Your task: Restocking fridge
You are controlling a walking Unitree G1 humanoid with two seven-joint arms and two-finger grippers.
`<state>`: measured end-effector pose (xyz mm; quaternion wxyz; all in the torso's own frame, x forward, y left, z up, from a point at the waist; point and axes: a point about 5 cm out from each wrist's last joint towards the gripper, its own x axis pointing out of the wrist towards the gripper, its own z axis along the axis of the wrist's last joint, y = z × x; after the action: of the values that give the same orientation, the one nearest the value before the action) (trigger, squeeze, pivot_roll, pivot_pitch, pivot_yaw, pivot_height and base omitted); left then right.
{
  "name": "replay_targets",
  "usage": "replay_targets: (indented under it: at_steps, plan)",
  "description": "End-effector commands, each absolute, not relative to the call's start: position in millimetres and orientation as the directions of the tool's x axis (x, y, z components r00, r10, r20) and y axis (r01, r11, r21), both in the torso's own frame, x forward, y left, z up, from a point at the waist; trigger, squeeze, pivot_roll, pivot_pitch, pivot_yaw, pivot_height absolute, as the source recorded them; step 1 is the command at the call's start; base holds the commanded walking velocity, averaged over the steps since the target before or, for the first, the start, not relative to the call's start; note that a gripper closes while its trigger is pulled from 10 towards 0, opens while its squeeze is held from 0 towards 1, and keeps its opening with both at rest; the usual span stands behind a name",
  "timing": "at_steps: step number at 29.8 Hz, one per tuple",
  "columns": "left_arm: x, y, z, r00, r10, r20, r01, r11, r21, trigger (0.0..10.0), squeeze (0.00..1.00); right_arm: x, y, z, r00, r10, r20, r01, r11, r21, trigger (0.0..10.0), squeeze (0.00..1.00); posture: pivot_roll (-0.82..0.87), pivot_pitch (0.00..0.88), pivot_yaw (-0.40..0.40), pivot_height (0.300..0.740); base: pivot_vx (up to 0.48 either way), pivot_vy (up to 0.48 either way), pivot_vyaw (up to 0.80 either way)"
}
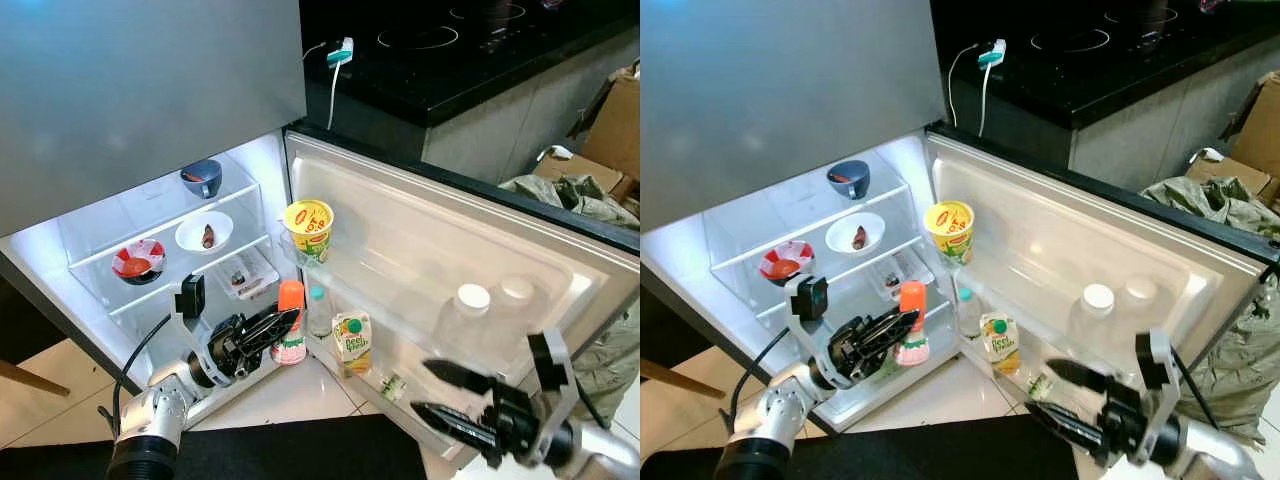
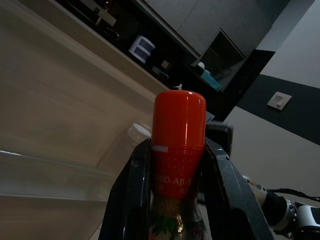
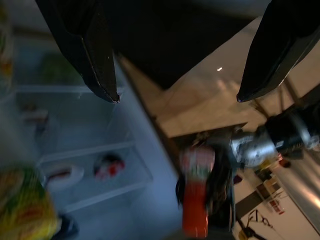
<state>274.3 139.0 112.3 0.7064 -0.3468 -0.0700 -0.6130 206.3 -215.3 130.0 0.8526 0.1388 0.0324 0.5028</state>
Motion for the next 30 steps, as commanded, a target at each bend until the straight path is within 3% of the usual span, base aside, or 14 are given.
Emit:
replay_targets:
  at_steps: [1, 3, 10, 13, 14, 16, 17, 25, 30]
  plan:
    - [275.1, 137.0, 115.2, 0.25, -0.814, 0.525, 0.923, 0.037, -0.383, 10.0, 0.0, 212.9, -209.6, 139.5, 0.521, 0.845, 0.117, -0.841, 0.486, 0.237, 10.0, 0.0, -0.21, 0.085, 0.089, 0.74, 0.0, 0.0, 0.0]
    - [283.3, 136.4, 119.5, 0.323, -0.781, 0.534, 0.92, 0.127, -0.371, 10.0, 0.0, 232.8, -196.3, 154.7, 0.575, 0.802, 0.165, -0.817, 0.549, 0.178, 10.0, 0.0, -0.2, 0.085, 0.089, 0.74, 0.0, 0.0, 0.0]
    - [288.9, 134.6, 124.2, 0.372, -0.733, 0.57, 0.91, 0.166, -0.381, 10.0, 0.0, 249.7, -179.8, 159.8, 0.627, 0.758, 0.18, -0.779, 0.611, 0.142, 10.0, 0.0, -0.19, 0.084, 0.086, 0.74, 0.0, 0.0, 0.0]
    - [290.8, 131.0, 127.7, 0.392, -0.691, 0.607, 0.904, 0.167, -0.394, 10.0, 0.0, 258.1, -163.1, 166.0, 0.637, 0.736, 0.229, -0.77, 0.609, 0.188, 10.0, 0.0, -0.19, 0.084, 0.084, 0.74, 0.0, 0.0, 0.0]
    - [291.2, 129.8, 128.7, 0.394, -0.679, 0.619, 0.903, 0.161, -0.398, 10.0, 0.0, 260.7, -158.3, 168.1, 0.636, 0.731, 0.247, -0.772, 0.604, 0.199, 10.0, 0.53, -0.19, 0.084, 0.082, 0.74, 0.0, 0.0, 0.0]
    - [291.2, 129.8, 128.7, 0.394, -0.679, 0.619, 0.903, 0.161, -0.398, 10.0, 0.0, 260.7, -158.3, 168.1, 0.636, 0.731, 0.247, -0.772, 0.604, 0.199, 10.0, 0.53, -0.19, 0.084, 0.082, 0.74, 0.0, 0.0, 0.0]
    - [291.5, 128.9, 129.5, 0.394, -0.672, 0.627, 0.903, 0.155, -0.401, 10.0, 0.0, 262.4, -154.7, 169.9, 0.633, 0.73, 0.26, -0.774, 0.599, 0.204, 10.0, 1.0, -0.19, 0.084, 0.082, 0.74, 0.0, 0.0, 0.0]
    - [292.8, 118.0, 133.7, 0.39, -0.636, 0.667, 0.902, 0.116, -0.417, 10.0, 0.0, 268.3, -119.2, 167.0, 0.586, 0.776, 0.233, -0.81, 0.551, 0.2, 10.0, 1.0, -0.19, 0.08, 0.079, 0.74, 0.0, 0.0, 0.0]
    - [292.7, 116.4, 133.6, 0.391, -0.633, 0.668, 0.9, 0.112, -0.421, 10.0, 0.0, 267.3, -111.7, 163.8, 0.571, 0.79, 0.223, -0.82, 0.537, 0.198, 10.0, 1.0, -0.18, 0.079, 0.08, 0.74, 0.0, 0.0, 0.0]
